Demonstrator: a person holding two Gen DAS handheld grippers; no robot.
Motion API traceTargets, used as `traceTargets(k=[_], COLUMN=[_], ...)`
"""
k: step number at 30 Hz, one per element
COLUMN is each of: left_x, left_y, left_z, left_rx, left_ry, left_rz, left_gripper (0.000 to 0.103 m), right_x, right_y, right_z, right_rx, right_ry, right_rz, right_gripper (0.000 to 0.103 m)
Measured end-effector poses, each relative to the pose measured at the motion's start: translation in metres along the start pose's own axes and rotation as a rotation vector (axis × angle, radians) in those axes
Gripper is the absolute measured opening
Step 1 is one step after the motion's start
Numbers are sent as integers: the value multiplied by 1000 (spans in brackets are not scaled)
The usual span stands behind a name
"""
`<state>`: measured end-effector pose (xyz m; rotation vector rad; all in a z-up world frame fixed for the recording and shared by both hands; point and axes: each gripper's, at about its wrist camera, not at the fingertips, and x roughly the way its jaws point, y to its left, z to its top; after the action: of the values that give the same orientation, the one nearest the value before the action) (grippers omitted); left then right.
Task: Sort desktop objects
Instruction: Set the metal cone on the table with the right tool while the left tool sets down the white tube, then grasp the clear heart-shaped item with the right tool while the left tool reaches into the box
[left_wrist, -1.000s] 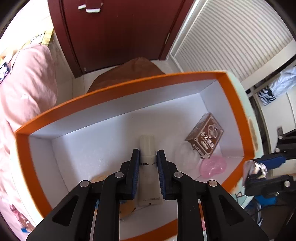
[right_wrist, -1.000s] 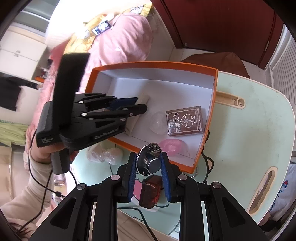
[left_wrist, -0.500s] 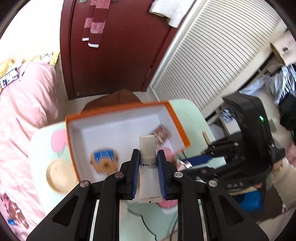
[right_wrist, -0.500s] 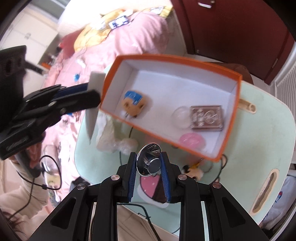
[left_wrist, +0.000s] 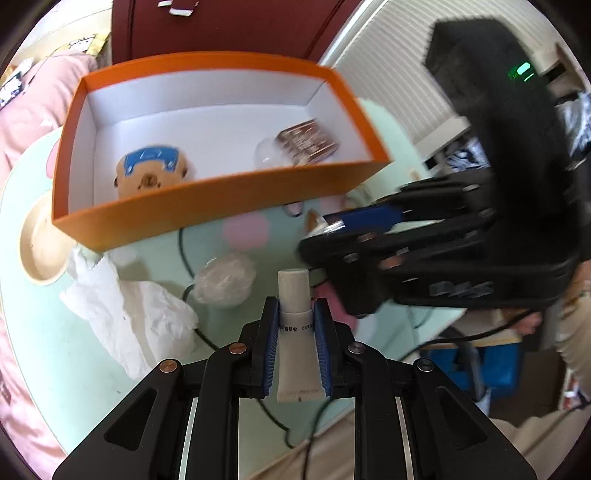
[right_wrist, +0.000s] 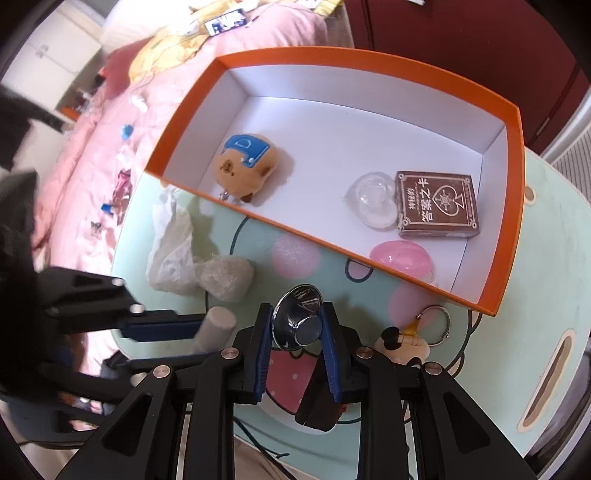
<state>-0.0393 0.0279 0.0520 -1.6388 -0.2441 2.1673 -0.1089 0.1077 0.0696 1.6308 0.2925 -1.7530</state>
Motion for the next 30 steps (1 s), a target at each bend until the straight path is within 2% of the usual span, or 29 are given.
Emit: traceTargets(k=[2, 5, 6, 10, 14, 18, 21, 27, 30], left_x=[2, 3, 3, 1, -7, -12, -17, -26, -28], left_y=[4, 7, 8, 7, 9, 12, 15, 22, 24], left_z=[1, 2, 3, 2, 3, -2, -6, -15, -19], left_rx=[-18, -28, -28, -22, -16, -26, -38, -60, -71], left_ry=[-14, -35, -43, -89, -134, -157, -167, -186, -193], left_rz=[3, 9, 12, 20, 29, 25, 24, 23, 17], left_gripper=[21, 33, 35, 35, 36, 36, 36, 36, 36], right_x=[-6, -19, -24, -46, -65, -59, -43, -2, 11], right_y=[-3, -6, -7, -9, -22, -32, -29, -27, -27], right_z=[-1, 0, 1, 10, 32, 56, 67, 84, 93], right_rx=[6, -9, -13, -24, 7, 28, 1, 23, -2], right_ry=[-1, -21, -27, -65, -115, -59, 22, 183, 208], right_rz=[9, 1, 0, -10, -65, -90, -67, -14, -135], right_gripper=[30, 33, 33, 33, 34, 35, 35, 35, 35])
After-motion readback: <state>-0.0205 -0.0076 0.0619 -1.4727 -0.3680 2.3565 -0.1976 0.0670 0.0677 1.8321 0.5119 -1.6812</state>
